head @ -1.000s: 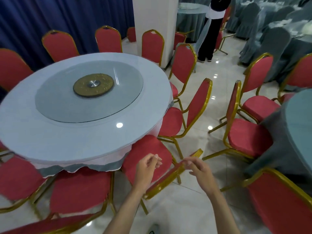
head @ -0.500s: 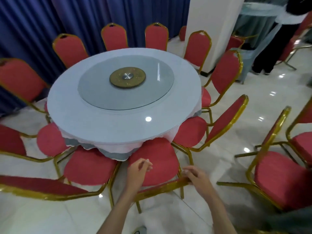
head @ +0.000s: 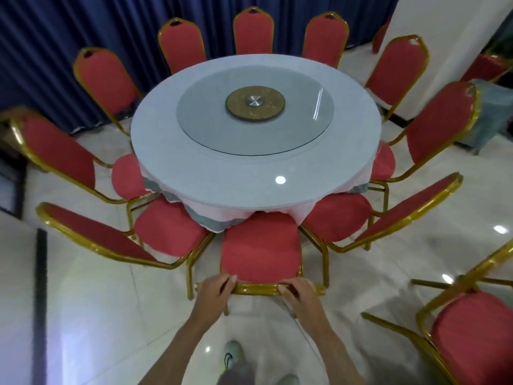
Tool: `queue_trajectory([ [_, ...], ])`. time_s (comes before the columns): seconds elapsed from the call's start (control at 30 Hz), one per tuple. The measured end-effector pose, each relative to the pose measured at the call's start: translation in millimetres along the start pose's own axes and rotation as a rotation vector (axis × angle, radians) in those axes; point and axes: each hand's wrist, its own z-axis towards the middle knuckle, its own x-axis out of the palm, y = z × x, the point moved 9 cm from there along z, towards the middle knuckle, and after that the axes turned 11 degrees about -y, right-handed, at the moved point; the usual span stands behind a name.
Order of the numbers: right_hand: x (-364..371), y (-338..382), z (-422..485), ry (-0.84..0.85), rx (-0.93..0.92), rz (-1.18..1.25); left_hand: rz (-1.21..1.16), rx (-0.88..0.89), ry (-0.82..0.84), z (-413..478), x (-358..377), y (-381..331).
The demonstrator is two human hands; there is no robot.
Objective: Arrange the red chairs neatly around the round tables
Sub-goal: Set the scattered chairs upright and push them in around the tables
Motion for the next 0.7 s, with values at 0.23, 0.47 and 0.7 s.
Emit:
queue_trajectory([
  [0.23, 3.5, -13.0, 9.4, 0.001, -0.067, -0.042, 0.179, 0.001, 0.054, 5.2, 7.6, 8.0],
  [0.47, -3.1, -30.0, 47.7, 0.066, -0.032, -0.056, 0.113, -0.056, 0.059, 32.4, 19.2, -1.8],
  [0.7, -3.1, -22.7, 51.4, 0.091, -0.018, -0.058, 0.087, -0.08, 0.041, 37.2, 16.0, -3.7],
])
